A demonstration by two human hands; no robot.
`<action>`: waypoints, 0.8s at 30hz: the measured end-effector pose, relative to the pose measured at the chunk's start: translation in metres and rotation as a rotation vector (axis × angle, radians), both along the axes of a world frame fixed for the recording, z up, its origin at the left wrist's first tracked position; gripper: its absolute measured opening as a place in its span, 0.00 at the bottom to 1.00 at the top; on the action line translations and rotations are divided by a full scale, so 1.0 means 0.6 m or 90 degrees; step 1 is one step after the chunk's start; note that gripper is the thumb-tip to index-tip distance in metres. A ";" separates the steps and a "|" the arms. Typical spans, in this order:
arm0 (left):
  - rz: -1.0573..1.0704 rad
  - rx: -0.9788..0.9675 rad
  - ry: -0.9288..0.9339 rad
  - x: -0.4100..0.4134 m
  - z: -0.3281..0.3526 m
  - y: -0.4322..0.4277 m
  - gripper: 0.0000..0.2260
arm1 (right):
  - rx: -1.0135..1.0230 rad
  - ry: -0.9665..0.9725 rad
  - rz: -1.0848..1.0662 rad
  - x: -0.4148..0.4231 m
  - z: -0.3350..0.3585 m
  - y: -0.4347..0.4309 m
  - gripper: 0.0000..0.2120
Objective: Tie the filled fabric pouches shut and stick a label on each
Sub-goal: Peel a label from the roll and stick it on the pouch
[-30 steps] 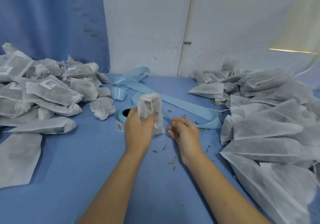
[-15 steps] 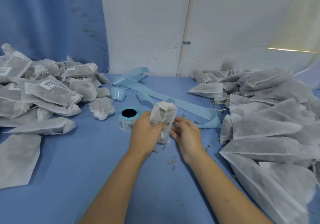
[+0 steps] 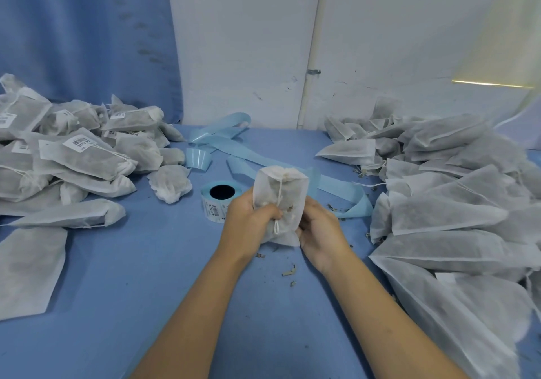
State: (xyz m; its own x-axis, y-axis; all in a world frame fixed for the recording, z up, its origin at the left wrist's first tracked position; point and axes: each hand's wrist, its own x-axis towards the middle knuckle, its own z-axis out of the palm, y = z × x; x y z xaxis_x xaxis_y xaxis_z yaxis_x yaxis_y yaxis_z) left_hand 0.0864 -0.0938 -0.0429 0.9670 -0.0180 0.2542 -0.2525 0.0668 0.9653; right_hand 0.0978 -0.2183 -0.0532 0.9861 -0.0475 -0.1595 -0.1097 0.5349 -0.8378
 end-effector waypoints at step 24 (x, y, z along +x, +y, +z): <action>0.034 -0.049 0.061 0.010 -0.016 0.018 0.03 | -0.396 -0.204 -0.106 -0.006 -0.020 0.016 0.13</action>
